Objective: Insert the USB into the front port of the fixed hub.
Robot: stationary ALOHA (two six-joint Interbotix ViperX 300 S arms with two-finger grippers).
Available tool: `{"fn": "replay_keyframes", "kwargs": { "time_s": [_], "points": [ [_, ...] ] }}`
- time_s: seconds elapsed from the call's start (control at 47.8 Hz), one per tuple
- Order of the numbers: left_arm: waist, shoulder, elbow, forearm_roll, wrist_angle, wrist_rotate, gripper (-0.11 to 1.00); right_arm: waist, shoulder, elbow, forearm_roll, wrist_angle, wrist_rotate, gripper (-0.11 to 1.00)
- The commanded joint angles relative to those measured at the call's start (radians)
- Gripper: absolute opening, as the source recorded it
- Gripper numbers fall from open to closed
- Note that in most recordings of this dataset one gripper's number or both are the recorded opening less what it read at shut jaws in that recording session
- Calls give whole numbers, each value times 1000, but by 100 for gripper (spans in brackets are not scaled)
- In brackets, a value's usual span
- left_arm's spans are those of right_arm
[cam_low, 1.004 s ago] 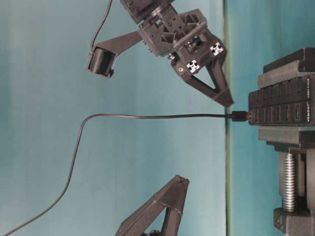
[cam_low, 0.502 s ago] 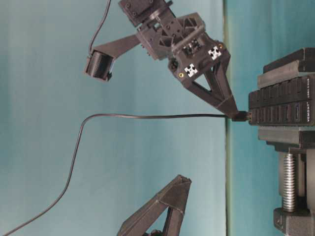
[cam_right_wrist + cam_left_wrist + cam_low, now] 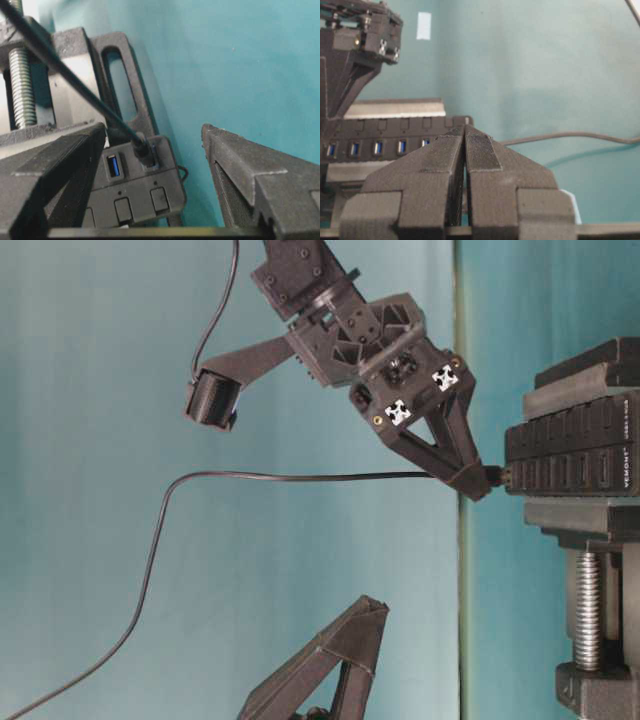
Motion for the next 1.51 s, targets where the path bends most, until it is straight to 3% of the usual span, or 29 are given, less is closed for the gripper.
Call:
{"fn": "replay_keyframes", "kwargs": {
  "time_s": [0.0,0.502,0.732,0.941,1.025,1.485],
  "points": [
    [-2,-8,-21,2,-8,-2,0,2,-12,-21,-2,-5,-3,79],
    [-3,-8,-20,2,-11,-21,0,6,-8,-21,-2,-2,-3,73],
    [-2,-8,-21,2,-11,-21,0,17,-6,-21,-2,-8,-5,47],
    [-2,-8,-23,2,-11,-23,0,29,-8,-20,-3,-8,-9,15],
    [-2,-8,-23,2,-11,-23,0,31,-12,-21,-8,-9,-8,8],
    [-3,-8,-25,2,-12,-23,0,32,-28,-25,-8,-3,-3,6]
  ]
}}
